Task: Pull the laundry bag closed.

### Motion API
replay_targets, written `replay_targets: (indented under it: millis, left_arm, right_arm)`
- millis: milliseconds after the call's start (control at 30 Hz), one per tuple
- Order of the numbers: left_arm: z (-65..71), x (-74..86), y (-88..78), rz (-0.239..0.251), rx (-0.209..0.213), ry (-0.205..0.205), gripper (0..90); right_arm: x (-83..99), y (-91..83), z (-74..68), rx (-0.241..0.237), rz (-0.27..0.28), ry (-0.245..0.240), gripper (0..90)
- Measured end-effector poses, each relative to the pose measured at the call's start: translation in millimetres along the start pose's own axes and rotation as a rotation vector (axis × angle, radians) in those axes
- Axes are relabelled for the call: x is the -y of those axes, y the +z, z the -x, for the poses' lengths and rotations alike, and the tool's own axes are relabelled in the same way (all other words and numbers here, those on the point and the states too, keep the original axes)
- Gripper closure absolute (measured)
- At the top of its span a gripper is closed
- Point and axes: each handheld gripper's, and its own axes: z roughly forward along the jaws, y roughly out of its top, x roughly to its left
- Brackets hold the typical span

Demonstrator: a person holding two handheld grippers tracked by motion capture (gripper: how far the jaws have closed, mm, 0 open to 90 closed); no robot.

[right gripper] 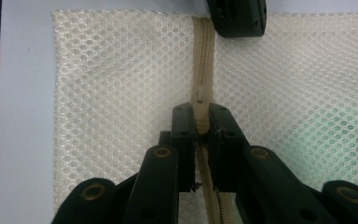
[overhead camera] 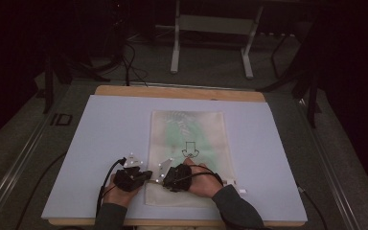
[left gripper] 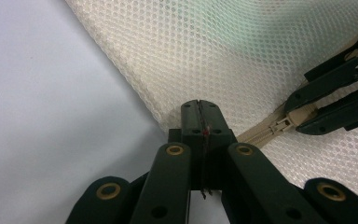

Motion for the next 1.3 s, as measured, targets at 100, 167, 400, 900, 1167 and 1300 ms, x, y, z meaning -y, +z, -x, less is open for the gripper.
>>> replay_targets:
  millis: [100,167,400,900,1167,1300]
  left_arm:
    - [0.4,-0.1,0.1,0.000,-0.003,0.000,89.7]
    - [0.6,-0.2,0.1,-0.001,-0.004,0.001,89.7]
    - [0.7,-0.3,0.1,-0.001,-0.005,0.001,89.7]
    - [1.7,-0.8,0.2,-0.004,-0.012,0.004,89.7]
    - [1.9,-1.2,0.1,-0.007,-0.014,0.008,89.7]
    - [2.0,-1.2,0.1,-0.007,-0.014,0.009,89.6]
  right_arm:
    - [-0.3,-0.6,-0.7,0.002,-0.007,-0.009,82.2]
    - [0.0,-1.7,-1.2,0.002,-0.012,-0.011,82.2]
    - [0.8,-3.0,-2.3,0.005,-0.017,-0.014,82.3]
    - [8.5,-8.2,-4.2,0.001,-0.041,-0.014,82.2]
    - [8.0,-8.3,-4.4,0.001,-0.050,-0.019,82.2]
    - [9.1,-8.9,-4.6,0.002,-0.049,-0.016,82.2]
